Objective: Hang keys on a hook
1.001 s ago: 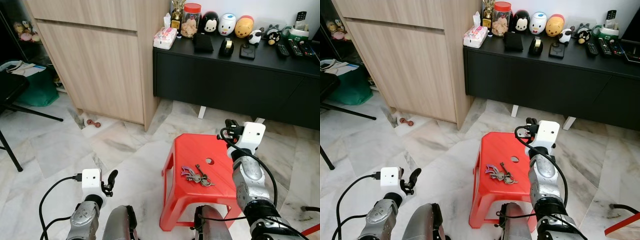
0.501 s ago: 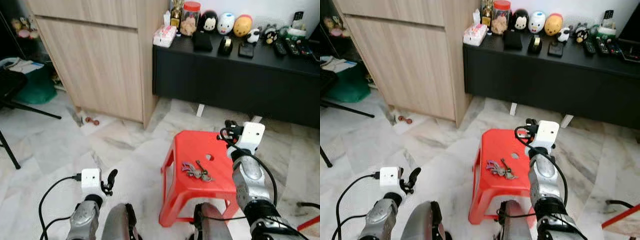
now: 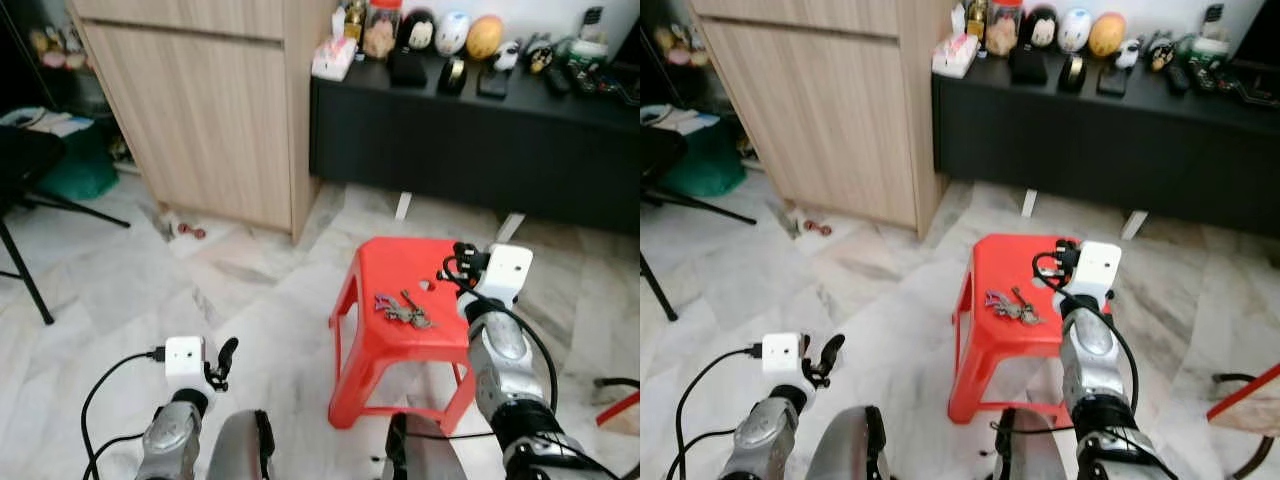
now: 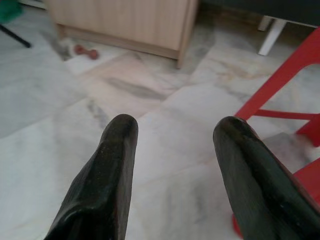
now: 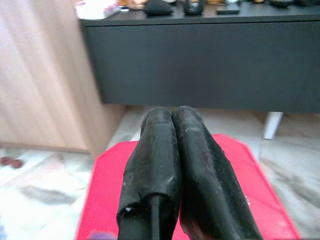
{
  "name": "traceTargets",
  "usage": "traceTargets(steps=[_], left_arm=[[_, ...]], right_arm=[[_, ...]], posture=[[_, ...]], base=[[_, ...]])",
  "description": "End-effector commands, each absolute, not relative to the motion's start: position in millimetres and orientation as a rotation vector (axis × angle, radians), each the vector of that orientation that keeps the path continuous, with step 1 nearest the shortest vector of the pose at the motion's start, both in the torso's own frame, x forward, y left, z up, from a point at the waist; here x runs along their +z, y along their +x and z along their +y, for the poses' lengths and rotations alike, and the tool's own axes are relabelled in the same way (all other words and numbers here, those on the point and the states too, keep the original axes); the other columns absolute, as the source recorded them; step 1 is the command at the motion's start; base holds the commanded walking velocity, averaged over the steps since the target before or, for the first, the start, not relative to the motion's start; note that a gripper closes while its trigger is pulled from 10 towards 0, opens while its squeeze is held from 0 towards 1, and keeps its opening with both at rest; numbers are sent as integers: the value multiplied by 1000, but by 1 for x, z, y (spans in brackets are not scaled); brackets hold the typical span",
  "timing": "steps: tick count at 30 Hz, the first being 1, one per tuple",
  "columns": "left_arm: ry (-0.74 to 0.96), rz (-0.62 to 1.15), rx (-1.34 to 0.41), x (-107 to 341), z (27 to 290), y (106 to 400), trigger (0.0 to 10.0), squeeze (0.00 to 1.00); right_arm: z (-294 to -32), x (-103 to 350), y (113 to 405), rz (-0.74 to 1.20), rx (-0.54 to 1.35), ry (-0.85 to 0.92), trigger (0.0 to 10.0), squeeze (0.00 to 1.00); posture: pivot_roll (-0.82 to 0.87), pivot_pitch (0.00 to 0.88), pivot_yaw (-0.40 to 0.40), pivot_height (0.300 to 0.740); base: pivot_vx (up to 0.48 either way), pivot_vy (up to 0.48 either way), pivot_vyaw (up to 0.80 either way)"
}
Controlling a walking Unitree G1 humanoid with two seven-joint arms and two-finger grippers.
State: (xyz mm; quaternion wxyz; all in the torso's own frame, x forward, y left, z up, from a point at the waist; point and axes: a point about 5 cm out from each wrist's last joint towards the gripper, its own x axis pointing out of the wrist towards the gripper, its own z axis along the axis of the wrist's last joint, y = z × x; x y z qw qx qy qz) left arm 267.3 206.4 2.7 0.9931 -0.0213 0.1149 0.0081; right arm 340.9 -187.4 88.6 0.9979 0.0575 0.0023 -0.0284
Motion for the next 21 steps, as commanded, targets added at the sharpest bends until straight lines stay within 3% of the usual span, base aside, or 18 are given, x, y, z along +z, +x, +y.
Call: traceTargets(steps=[1, 10, 21], left_arm=[[-49, 237, 24, 0, 207, 264, 10000, 0], [-17, 160, 25, 16, 210, 276, 10000, 0], [26, 3, -48, 51, 201, 299, 10000, 0]], right_arm=[[-189, 86, 339, 15, -59, 114, 10000, 0], [-188, 87, 340, 24, -44, 117, 10000, 0], [-173, 84, 345, 131, 106, 81, 10000, 0]], posture=[[4, 60, -13, 591], [6, 61, -15, 621], [5, 62, -17, 701]], base=[[0, 0, 0], [0, 0, 0], [0, 0, 0]])
